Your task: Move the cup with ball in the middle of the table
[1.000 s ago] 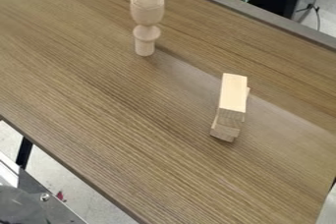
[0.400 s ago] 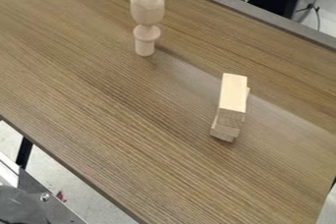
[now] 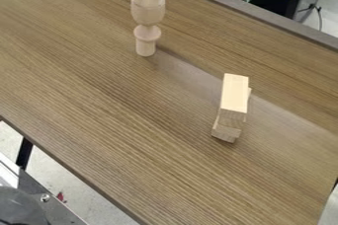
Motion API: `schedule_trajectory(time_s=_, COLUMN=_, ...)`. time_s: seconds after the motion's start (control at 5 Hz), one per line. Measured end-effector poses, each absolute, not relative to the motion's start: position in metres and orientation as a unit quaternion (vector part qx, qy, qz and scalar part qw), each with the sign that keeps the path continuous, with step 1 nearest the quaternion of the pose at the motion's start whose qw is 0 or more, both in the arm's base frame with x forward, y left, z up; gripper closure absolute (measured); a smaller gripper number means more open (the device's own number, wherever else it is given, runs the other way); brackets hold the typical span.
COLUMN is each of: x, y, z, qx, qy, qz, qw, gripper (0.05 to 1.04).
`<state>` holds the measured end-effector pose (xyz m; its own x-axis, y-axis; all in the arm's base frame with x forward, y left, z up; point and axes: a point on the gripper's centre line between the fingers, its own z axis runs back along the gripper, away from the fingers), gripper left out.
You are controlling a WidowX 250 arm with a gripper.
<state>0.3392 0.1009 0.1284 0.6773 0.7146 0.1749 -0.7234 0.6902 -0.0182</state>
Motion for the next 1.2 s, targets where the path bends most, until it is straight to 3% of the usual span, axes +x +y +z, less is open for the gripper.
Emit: schedule_trajectory(time_s=1.2, x=0.345, y=0.11, z=0.109, qx=0.025, qy=-0.06, qz=0.407, qw=0.911, gripper=0.088)
